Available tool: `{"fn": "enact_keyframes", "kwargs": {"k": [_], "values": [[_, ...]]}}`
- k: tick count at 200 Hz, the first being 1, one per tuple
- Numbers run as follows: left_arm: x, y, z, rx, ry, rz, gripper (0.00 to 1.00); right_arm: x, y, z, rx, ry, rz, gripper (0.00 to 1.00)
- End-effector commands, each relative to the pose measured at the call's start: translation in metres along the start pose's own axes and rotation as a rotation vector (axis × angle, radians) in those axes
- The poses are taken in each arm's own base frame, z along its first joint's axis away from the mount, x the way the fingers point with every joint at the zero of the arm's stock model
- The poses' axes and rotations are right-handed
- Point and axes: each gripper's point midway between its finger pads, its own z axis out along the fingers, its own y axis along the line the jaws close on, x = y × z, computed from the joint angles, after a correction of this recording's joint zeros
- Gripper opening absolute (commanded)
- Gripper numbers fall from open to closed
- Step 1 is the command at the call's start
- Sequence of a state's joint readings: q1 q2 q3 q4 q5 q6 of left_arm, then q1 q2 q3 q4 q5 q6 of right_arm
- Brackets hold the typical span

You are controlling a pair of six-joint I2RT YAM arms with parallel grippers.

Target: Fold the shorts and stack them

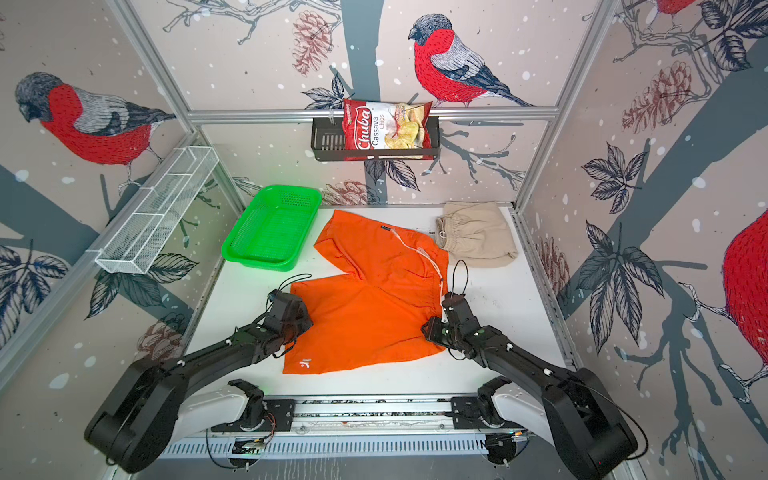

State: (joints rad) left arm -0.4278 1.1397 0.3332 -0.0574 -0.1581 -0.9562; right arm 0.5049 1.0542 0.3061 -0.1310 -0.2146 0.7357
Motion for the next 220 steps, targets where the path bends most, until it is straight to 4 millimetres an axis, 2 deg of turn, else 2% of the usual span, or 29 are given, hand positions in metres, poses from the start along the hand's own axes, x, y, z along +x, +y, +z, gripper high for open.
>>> {"fn": "enact_keyframes", "kwargs": {"k": [1, 17, 52, 67, 77, 90, 120, 140, 164, 198, 220], "values": [[0.002, 0.014, -0.008, -0.05, 0.002, 0.001, 0.18, 0.018, -0.031, -0.01, 0.148, 0.058, 0.043, 0.49], [-0.009, -0.002, -0.017, 0.004, -0.025, 0.022, 0.25, -0.006, 0.004, -0.021, 0.052, 0.002, -0.019, 0.59], [-0.05, -0.062, -0.043, 0.195, -0.145, 0.097, 0.32, -0.069, 0.084, -0.04, -0.157, -0.174, -0.157, 0.6], [-0.065, -0.072, -0.048, 0.197, -0.191, 0.1, 0.33, -0.096, 0.127, -0.041, -0.263, -0.213, -0.24, 0.61], [-0.072, -0.072, -0.047, 0.168, -0.212, 0.098, 0.33, -0.11, 0.159, -0.039, -0.309, -0.223, -0.314, 0.62], [-0.078, -0.066, -0.043, 0.129, -0.224, 0.076, 0.33, -0.119, 0.196, -0.012, -0.323, -0.173, -0.437, 0.65], [-0.092, -0.047, -0.037, 0.118, -0.25, -0.002, 0.33, -0.123, 0.26, 0.046, -0.398, -0.084, -0.607, 0.68], [-0.101, -0.033, -0.036, 0.12, -0.266, -0.052, 0.33, -0.13, 0.285, 0.082, -0.441, -0.043, -0.646, 0.69], [-0.108, -0.022, -0.039, 0.112, -0.282, -0.074, 0.33, -0.141, 0.299, 0.125, -0.439, -0.018, -0.696, 0.71], [-0.114, -0.015, -0.039, 0.117, -0.292, -0.095, 0.34, -0.154, 0.309, 0.179, -0.432, 0.008, -0.707, 0.72], [-0.115, -0.013, -0.037, 0.116, -0.285, -0.094, 0.34, -0.161, 0.313, 0.203, -0.433, 0.014, -0.695, 0.72]]}}
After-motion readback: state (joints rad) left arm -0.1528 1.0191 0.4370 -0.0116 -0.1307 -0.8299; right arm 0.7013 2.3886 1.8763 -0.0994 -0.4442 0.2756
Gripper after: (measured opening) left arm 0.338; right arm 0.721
